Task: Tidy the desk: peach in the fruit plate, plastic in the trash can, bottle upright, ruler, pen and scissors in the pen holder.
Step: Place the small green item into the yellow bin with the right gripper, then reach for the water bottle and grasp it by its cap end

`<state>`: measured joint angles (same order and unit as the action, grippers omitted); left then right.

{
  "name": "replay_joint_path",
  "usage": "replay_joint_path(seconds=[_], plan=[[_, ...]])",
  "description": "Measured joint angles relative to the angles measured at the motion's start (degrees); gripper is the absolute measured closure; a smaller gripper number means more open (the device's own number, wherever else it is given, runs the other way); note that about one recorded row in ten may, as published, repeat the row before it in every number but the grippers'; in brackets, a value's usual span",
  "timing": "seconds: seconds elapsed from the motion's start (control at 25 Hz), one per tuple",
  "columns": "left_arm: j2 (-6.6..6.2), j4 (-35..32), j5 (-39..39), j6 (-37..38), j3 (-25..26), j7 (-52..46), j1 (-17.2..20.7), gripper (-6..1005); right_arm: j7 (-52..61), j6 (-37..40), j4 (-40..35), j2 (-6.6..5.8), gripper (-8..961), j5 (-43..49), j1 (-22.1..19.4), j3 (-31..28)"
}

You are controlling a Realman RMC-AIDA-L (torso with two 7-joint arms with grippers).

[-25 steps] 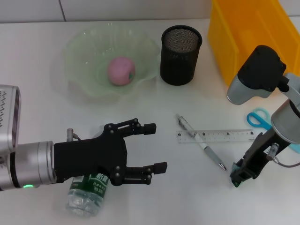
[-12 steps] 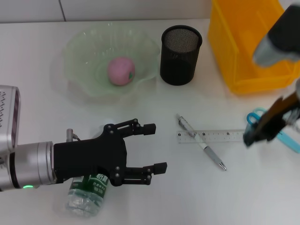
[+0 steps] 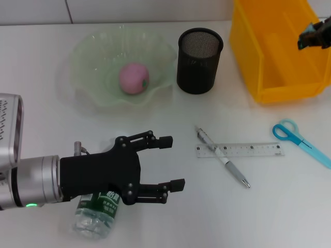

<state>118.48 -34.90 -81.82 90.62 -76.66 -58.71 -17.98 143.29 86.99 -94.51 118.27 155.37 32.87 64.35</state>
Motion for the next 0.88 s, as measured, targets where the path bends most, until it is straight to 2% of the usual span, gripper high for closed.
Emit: replay_joint_path(seconds=[0.36,0.56,0.72,0.88], plan=[[0.00,0.0,0.0,0.1,0.2,0.0,0.0,138,-3.0,-18.3,14.2,0.70,675,1.5,1.1,0.4],[0.00,0.0,0.0,0.4,0.3,0.0,0.0,139,-3.3,-21.6,15.4,0.98,489,1.1,0.6,1.2],[0.00,0.0,0.0,0.4,0.3,0.0,0.2,139,-3.4,-21.3,15.0,1.00,409,1.1,0.7,1.5],[0.00,-0.2,0.0,0.7,0.4,0.0,0.3,139,-2.8,-19.7,9.9,1.11,329,-2.2,-1.5,1.7]])
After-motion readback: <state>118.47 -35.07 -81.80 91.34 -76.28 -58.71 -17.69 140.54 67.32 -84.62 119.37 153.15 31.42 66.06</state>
